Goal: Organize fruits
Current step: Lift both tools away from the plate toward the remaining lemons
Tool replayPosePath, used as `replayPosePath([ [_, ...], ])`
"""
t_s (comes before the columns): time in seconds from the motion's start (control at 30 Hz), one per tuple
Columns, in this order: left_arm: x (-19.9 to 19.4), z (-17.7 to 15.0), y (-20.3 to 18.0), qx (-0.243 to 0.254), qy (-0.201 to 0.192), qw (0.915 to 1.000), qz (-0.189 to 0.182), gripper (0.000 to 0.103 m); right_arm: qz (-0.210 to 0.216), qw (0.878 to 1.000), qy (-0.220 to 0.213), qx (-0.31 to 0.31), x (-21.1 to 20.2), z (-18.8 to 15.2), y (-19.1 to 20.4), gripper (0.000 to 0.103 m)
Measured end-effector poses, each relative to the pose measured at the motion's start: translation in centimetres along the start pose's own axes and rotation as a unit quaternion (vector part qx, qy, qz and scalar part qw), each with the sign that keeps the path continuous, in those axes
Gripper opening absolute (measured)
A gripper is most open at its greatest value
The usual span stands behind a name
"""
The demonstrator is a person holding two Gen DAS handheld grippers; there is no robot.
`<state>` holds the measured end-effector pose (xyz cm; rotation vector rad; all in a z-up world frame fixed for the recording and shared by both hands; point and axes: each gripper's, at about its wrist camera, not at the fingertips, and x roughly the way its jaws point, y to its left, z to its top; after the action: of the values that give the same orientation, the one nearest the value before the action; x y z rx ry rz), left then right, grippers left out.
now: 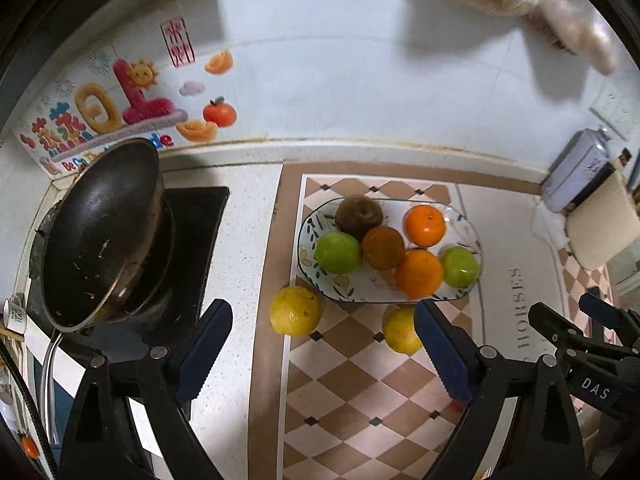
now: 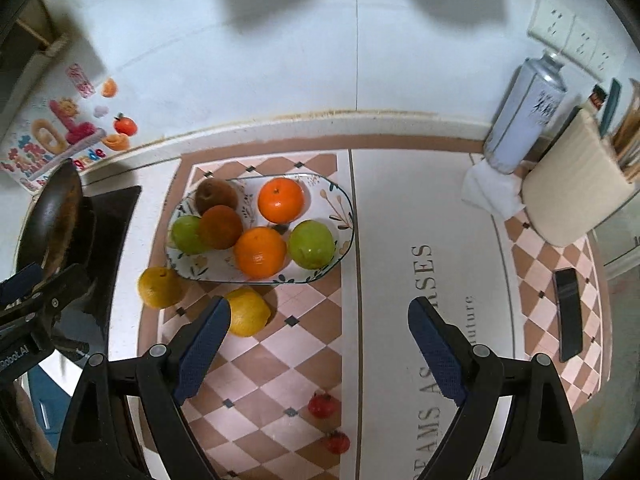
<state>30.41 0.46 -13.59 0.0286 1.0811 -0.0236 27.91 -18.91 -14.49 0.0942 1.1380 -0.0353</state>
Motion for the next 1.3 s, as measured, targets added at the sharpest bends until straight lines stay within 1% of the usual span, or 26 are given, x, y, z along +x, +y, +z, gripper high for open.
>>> replayPosePath([
  [0.3,-5.8,-2.7,-0.2,0.013,-0.048,0.9986,-0.019,0.093,0.005,0.999,-0.051,-0.004,-7.1,-3.1,0.7,0.093],
  [0.47,-8.6,-4.0,-0.2,0.021,-0.077,0.9966,-0.02,0.093,0.005,0.997,-0.08,-0.006,-10.7,-4.5,1.2,0.093],
  [0.67,-10.8,-4.9,0.0,0.025,-0.1,0.9944,-0.024,0.093,0.008,0.995,-0.097,-0.004,-13.0,-5.6,1.8,0.093],
  [0.7,-11.0,-5.1,-0.1,0.025,-0.102,0.9942,-0.024,0.093,0.011,0.995,-0.098,0.0,-13.1,-5.7,1.8,0.093],
  [0.73,-11.1,-5.3,-0.1,0.026,-0.104,0.994,-0.024,0.093,0.013,0.995,-0.099,0.002,-13.2,-5.7,1.8,0.098],
  [0.83,-10.8,-5.5,-0.1,0.024,-0.1,0.9944,-0.025,0.093,0.022,0.995,-0.099,0.009,-12.7,-5.4,1.6,0.099],
  [0.93,-9.6,-5.3,0.3,0.017,-0.086,0.9959,-0.023,0.093,0.032,0.996,-0.08,0.014,-10.3,-4.8,1.5,0.1],
  [0.97,-9.0,-5.2,0.6,0.015,-0.078,0.9966,-0.021,0.097,0.037,0.997,-0.07,0.014,-9.1,-4.5,1.5,0.1],
  [1.0,-8.2,-5.0,1.0,0.009,-0.07,0.9974,-0.014,0.103,0.044,0.997,-0.055,0.015,-7.6,-4.2,1.5,0.1],
  [1.07,-6.5,-4.8,1.9,-0.001,-0.057,0.9983,0.008,0.103,0.063,0.998,-0.017,0.018,-3.8,-3.7,1.8,0.1],
  [1.13,-4.2,-4.5,2.9,-0.01,-0.037,0.9983,0.043,0.103,0.079,0.996,0.024,0.02,1.1,-3.2,2.5,0.1],
  [1.17,-3.1,-4.4,3.4,-0.015,-0.028,0.998,0.055,0.103,0.086,0.995,0.037,0.021,2.9,-3.0,2.9,0.1],
  [1.2,-1.9,-4.4,4.1,-0.022,-0.017,0.9972,0.069,0.103,0.089,0.994,0.051,0.023,5.0,-2.9,3.3,0.1],
  [1.3,1.7,-3.9,5.8,-0.045,0.018,0.9945,0.093,0.103,0.095,0.99,0.099,0.025,11.5,-2.5,4.7,0.1],
])
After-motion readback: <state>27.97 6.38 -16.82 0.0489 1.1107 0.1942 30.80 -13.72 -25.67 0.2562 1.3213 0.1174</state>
